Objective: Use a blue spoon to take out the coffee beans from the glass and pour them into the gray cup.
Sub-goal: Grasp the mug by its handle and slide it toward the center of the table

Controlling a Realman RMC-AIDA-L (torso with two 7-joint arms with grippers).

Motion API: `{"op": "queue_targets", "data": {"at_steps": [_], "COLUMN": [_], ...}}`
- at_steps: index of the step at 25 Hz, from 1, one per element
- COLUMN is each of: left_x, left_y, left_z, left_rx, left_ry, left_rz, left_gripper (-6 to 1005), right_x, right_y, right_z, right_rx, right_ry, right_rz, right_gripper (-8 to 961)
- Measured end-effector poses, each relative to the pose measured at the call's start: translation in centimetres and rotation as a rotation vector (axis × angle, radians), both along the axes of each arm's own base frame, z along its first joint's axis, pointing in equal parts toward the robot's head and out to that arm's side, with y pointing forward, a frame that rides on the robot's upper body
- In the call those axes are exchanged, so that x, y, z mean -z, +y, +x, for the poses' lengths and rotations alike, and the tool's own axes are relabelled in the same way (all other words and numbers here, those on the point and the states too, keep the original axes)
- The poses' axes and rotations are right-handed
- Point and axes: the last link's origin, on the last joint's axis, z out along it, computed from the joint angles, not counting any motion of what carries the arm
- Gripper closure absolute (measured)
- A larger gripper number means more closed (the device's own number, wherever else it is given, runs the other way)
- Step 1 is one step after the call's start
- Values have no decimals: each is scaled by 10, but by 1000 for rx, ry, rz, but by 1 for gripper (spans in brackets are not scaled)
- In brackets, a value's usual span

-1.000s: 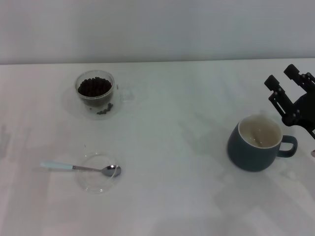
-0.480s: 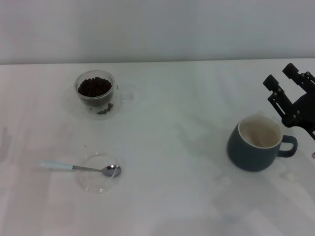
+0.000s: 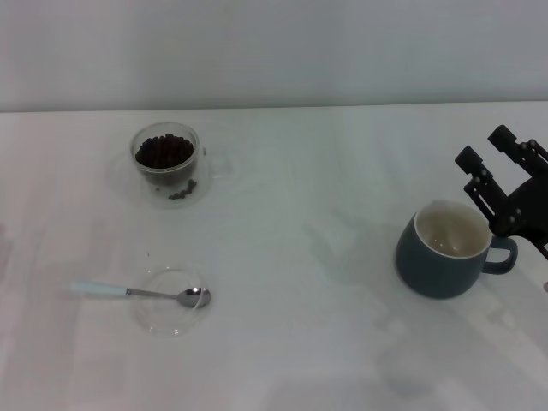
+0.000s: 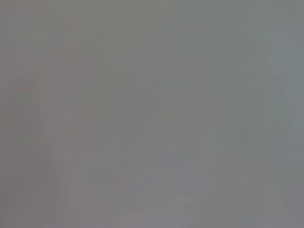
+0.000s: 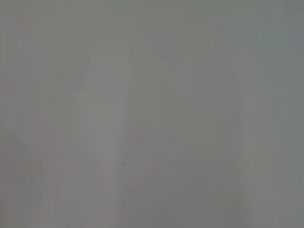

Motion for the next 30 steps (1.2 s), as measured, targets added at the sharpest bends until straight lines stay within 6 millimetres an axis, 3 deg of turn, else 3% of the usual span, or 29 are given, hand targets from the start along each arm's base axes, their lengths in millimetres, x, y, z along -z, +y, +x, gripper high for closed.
{"op": "queue_targets", "data": {"at_steps": [14, 30], "left_x": [-1, -5], "left_y": [12, 13], "left_z": [7, 5], "left_rx": [17, 6], "left_ry": [22, 20], "left_rz": [6, 25], "left_gripper": [213, 213], "right_x": [1, -1], "right_y": [-11, -15], "right_z": [0, 6], "right_rx": [-16, 5], "right_ry": [29, 27], "right_rz": [-25, -14], "right_gripper": [421, 421]}}
